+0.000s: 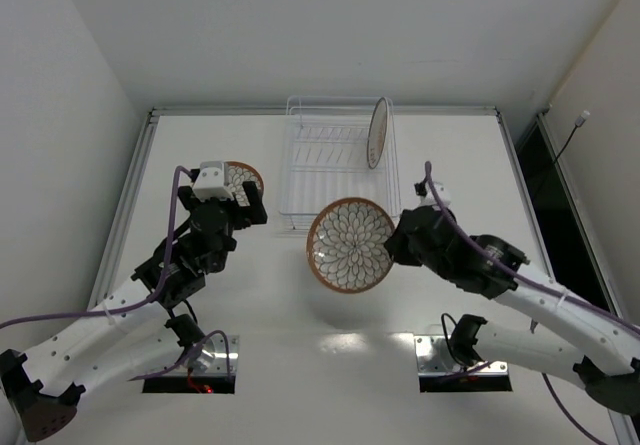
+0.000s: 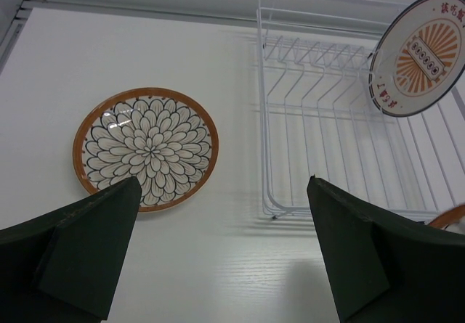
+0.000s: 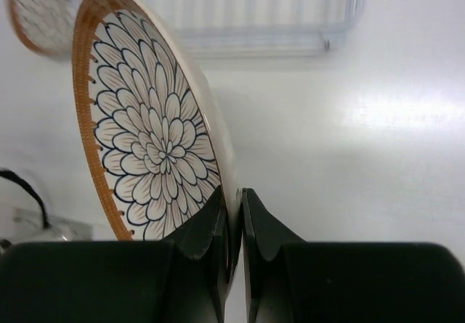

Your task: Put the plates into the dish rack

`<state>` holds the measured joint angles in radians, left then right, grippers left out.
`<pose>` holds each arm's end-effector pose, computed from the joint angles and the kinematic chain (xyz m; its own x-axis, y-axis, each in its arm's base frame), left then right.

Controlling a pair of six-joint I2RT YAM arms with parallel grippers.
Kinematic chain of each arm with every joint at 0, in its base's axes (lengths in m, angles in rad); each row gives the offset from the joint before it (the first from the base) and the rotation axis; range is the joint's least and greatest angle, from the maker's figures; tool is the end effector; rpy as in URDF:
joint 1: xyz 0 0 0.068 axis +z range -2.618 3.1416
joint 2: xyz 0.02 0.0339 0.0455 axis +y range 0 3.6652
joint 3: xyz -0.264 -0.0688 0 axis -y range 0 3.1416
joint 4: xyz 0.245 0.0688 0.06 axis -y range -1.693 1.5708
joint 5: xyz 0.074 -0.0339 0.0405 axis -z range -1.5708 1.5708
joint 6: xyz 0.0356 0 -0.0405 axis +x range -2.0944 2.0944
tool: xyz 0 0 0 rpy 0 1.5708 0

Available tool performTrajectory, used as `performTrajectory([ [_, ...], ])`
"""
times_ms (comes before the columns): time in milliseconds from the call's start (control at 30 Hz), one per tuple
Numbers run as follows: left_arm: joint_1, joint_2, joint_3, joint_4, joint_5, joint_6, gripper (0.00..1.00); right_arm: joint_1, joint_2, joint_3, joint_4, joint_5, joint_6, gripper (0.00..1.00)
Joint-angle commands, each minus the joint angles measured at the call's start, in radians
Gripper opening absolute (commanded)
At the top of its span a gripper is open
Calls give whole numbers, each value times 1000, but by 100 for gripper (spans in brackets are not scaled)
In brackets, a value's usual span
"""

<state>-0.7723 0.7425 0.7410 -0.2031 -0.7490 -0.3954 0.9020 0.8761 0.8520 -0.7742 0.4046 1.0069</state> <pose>0.1377 -0.1003 0.3313 -0.1472 -0.2504 -0.9569 -0.0252 0.9681 -0.2495 0.1176 0.1261 0.2940 -0.7029 0.3636 -0.6113 0.0809 0.8947 0.4392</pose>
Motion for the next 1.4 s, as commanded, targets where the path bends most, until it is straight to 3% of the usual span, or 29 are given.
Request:
performTrajectory([
  [0, 7, -15, 18, 14, -16, 7, 99, 8, 17, 239, 7, 224, -88, 0],
  [133, 7, -15, 18, 14, -16, 7, 99, -2, 177, 464, -68, 535, -134, 0],
  [467, 7, -15, 18, 14, -6, 7, 99, -47, 814, 1137, -13, 875, -463, 0],
  [567, 7, -15, 18, 14, -6, 7, 99, -86, 920, 1167, 131, 910, -601, 0],
  [867, 7, -15, 18, 14, -6, 7, 99, -219, 1066, 1197, 305, 905, -731, 0],
  [1367, 7, -15, 18, 14, -6, -2, 99, -295, 1268, 1216, 401, 895, -786, 0],
])
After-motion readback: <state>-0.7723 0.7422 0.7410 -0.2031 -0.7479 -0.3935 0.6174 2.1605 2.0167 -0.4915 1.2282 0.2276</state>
